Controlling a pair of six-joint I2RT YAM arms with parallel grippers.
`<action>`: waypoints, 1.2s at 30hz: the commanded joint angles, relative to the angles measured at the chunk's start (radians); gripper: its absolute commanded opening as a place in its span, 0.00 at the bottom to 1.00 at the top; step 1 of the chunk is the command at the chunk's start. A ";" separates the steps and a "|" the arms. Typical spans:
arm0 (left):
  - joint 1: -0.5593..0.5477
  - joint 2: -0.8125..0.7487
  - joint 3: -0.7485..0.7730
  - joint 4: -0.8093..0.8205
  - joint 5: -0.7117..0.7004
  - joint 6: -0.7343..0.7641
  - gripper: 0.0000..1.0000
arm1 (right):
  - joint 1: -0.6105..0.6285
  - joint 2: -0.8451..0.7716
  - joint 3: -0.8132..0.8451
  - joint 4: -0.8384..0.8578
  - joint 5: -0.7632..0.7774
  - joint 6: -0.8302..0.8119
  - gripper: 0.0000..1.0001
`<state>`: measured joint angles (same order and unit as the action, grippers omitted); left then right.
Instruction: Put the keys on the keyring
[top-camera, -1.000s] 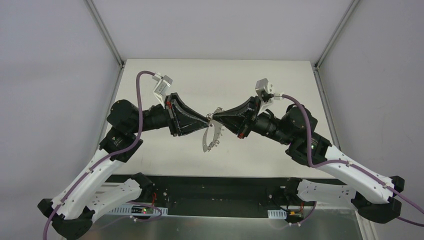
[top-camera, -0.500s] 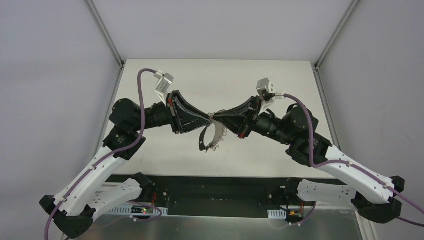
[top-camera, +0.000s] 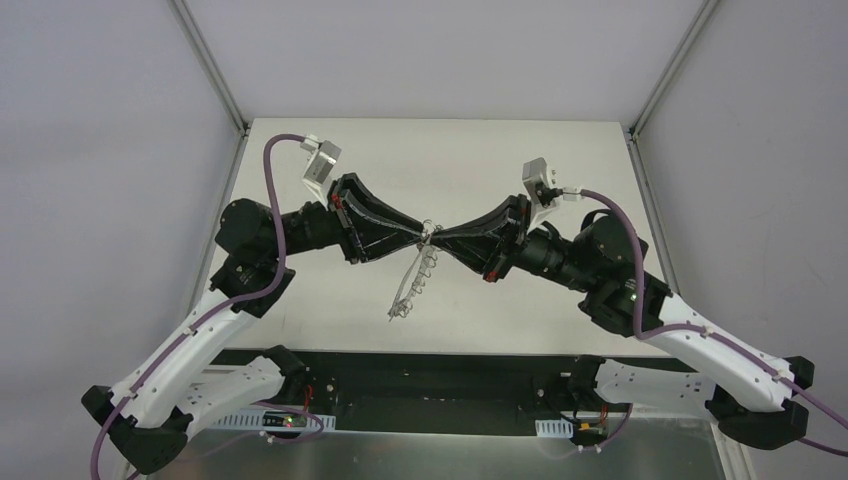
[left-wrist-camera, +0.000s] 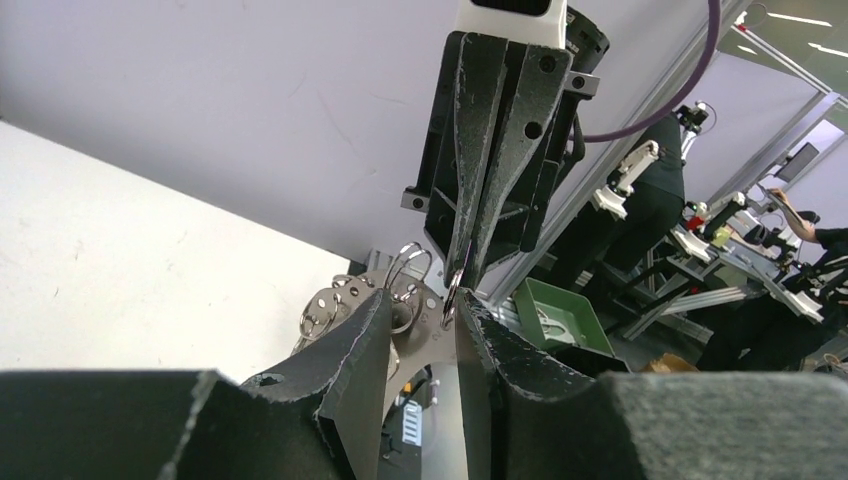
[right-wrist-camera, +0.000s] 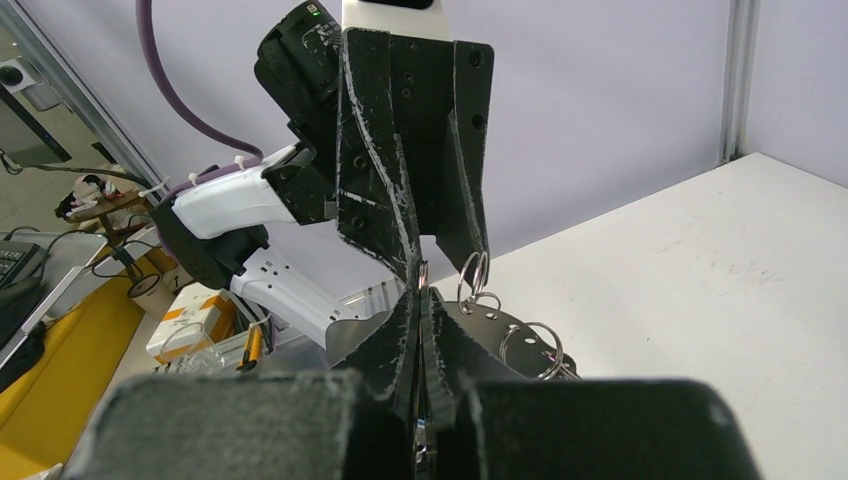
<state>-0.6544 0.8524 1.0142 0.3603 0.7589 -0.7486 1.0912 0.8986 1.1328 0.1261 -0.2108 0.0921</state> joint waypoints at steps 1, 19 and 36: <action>-0.001 0.034 0.022 0.142 0.038 -0.034 0.29 | 0.008 -0.027 0.037 0.062 -0.028 0.024 0.00; -0.001 0.088 0.036 0.266 0.107 -0.126 0.23 | 0.009 -0.059 0.008 0.060 0.028 0.007 0.00; -0.002 0.095 -0.006 0.405 0.152 -0.237 0.25 | 0.008 -0.058 0.002 0.081 0.053 0.018 0.00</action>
<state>-0.6544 0.9520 1.0187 0.6983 0.8856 -0.9714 1.0950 0.8604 1.1305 0.1120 -0.1669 0.0971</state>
